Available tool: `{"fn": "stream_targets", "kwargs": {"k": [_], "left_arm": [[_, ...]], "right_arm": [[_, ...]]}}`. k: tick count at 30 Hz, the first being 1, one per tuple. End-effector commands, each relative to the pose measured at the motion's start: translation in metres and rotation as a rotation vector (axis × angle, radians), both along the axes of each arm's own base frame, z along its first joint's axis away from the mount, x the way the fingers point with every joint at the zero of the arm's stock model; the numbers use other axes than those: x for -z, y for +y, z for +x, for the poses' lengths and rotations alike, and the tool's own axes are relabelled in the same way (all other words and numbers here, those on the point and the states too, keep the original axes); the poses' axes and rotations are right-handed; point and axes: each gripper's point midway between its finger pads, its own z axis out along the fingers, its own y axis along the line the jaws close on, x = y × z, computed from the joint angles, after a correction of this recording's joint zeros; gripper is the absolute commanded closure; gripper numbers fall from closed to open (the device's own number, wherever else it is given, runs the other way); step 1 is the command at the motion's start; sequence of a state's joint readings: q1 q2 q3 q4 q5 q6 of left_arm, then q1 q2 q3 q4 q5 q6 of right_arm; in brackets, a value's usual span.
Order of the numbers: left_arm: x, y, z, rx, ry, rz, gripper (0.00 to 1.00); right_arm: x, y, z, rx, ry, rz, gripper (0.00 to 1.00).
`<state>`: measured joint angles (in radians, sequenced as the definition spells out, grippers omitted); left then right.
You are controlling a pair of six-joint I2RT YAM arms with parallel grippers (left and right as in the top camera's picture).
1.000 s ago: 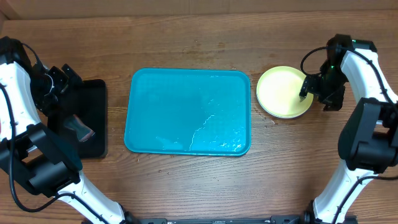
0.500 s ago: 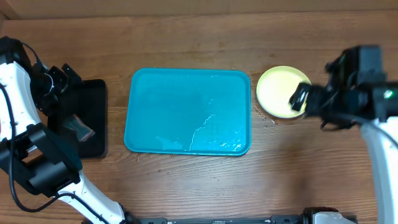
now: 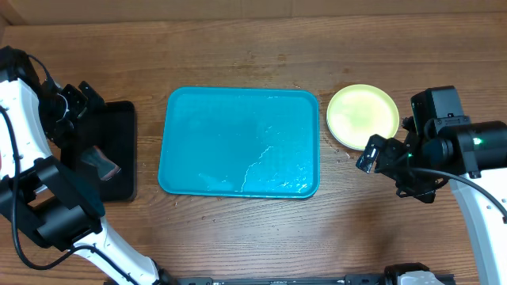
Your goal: Clean dirty plates on tray and stack at the side
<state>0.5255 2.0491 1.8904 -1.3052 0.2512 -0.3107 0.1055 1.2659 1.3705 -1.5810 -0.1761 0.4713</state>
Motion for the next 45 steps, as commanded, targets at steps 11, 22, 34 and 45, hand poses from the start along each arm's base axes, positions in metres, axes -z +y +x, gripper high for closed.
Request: {"fn": "stream_targets", "kwargs": {"k": [11, 22, 34, 45], "left_arm": [[-0.004, -0.001, 0.003, 0.019, -0.018, 0.003, 0.0], [-0.004, -0.001, 0.003, 0.019, -0.018, 0.003, 0.0], [-0.004, -0.001, 0.003, 0.019, -0.018, 0.003, 0.0], [-0.004, -0.001, 0.003, 0.019, -0.018, 0.003, 0.0]], "right_arm": [[-0.015, 0.008, 0.038, -0.052, -0.492, 0.026, 0.0], [0.004, -0.009, 0.025, 0.018, -1.063, 0.017, 0.0], [0.027, -0.011, 0.03, -0.004, -1.435, -0.005, 0.0], [0.035, -0.02, 0.034, -0.12, -1.477, -0.193, 0.0]]}}
